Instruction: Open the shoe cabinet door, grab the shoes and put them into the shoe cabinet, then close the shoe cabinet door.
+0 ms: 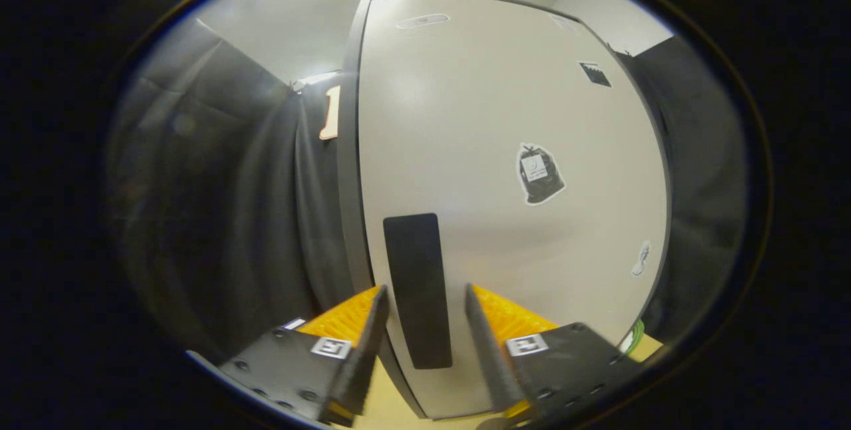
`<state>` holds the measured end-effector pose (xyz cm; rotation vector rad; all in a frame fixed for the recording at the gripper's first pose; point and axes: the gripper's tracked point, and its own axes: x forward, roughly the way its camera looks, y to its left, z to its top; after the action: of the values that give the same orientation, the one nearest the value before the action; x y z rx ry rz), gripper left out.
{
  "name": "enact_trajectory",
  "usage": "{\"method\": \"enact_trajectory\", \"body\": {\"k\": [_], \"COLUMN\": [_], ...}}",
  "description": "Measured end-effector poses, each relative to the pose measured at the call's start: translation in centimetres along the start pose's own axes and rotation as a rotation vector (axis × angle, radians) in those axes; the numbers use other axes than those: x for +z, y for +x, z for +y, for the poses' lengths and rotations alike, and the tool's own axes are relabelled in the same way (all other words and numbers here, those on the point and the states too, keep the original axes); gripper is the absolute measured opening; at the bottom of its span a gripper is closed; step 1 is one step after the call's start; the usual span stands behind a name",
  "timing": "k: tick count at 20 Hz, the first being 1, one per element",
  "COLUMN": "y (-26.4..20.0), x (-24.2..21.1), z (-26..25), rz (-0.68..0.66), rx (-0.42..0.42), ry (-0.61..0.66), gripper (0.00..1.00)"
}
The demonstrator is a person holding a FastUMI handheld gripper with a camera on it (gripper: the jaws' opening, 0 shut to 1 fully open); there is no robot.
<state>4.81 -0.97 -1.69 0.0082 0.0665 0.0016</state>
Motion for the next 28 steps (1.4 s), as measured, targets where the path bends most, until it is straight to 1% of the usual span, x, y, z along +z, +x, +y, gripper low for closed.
{"method": "enact_trajectory", "body": {"k": [5, 8, 9, 16, 19, 28], "y": [0.1, 0.0, -0.3, -1.1, -2.2, -6.6], "x": [0.1, 0.1, 0.2, 0.2, 0.5, 1.1], "z": [0.1, 0.0, 0.1, -0.3, -0.5, -2.1], "rz": [0.011, 0.014, 0.017, -0.003, -0.011, -0.025], "rx": [0.005, 0.007, 0.009, -0.024, -0.029, -0.065], "ry": [-0.014, -0.004, 0.000, 0.031, 0.050, 0.029], "gripper": [0.35, 0.22, 0.16, 0.15, 0.15, 0.15]}}
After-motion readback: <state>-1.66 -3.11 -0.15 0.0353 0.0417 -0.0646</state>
